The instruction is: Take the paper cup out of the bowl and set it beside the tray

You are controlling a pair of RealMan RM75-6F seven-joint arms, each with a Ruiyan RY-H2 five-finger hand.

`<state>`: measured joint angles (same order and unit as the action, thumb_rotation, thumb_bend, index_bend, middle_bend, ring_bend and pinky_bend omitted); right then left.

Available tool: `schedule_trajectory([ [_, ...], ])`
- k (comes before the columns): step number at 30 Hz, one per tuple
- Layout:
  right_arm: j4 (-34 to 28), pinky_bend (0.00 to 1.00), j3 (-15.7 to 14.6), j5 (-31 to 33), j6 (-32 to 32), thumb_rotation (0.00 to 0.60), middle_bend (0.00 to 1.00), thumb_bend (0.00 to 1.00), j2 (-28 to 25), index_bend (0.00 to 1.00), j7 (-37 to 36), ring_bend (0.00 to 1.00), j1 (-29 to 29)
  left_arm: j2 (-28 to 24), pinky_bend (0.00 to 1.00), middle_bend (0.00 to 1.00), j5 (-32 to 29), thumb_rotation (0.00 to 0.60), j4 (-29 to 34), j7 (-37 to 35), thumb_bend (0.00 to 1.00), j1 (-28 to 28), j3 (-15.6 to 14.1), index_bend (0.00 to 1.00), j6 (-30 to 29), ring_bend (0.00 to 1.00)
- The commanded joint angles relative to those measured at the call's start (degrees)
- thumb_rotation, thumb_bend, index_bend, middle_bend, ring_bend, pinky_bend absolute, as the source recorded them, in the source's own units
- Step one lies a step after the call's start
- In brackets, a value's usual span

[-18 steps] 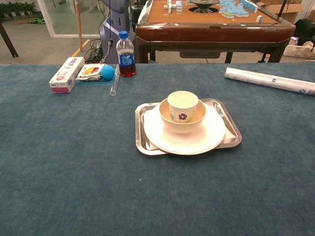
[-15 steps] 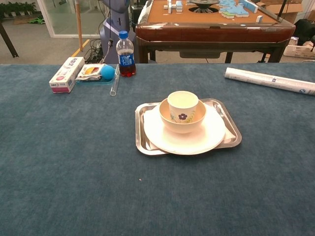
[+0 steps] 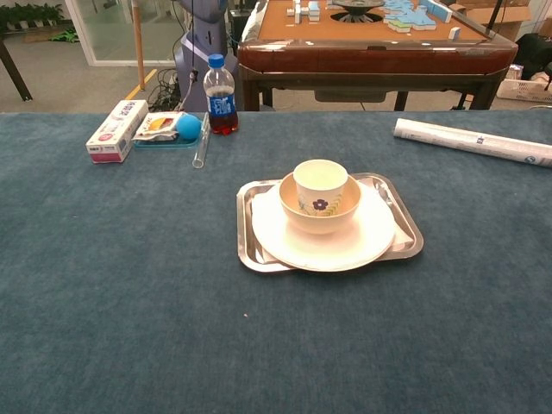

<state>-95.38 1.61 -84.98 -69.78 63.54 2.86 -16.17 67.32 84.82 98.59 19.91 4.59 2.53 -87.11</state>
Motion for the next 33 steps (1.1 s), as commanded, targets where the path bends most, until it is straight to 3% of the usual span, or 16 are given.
schedule_trajectory([
  [1, 0.0, 0.0, 0.1, 0.1, 0.4, 0.6, 0.0, 0.0, 0.0, 0.0, 0.0, 0.0, -0.2, 0.0, 0.0, 0.0, -0.4, 0.6, 0.0, 0.0, 0.26, 0.0, 0.1, 0.0, 0.2, 0.0],
  [8, 0.6, 0.0, 1.4, 1.6, 1.0, 0.6, 0.0, 0.0, 0.8, 0.0, 3.9, 0.0, -1.4, 0.2, 0.0, 0.0, -1.2, 0.6, -0.1, 0.2, 0.26, -0.1, 0.5, 0.0, 0.0, 0.0],
  [15, -0.7, 0.0, 3.5, 5.1, 6.5, 0.6, 0.0, 0.0, -1.1, 0.0, 5.8, 0.0, -5.1, 0.6, 0.0, 0.0, -3.1, 0.6, -0.3, 0.9, 0.26, 0.5, 1.5, 0.0, 0.9, 0.0],
  [26, 1.4, 0.0, 6.1, 8.7, 24.4, 0.6, 0.0, 0.0, -4.0, 0.0, -4.7, 0.0, -15.4, 1.0, 0.0, 0.0, -5.2, 0.6, -0.4, 2.1, 0.26, 1.1, 2.2, 0.0, 1.7, 0.0],
  [33, 3.8, 0.0, 7.7, 10.5, 29.4, 0.6, 0.0, 0.0, -1.9, 0.0, -4.8, 0.0, -20.5, 0.6, 0.0, 0.0, -5.7, 0.6, -0.3, 1.2, 0.26, 0.9, 2.5, 0.0, 1.3, 0.0],
])
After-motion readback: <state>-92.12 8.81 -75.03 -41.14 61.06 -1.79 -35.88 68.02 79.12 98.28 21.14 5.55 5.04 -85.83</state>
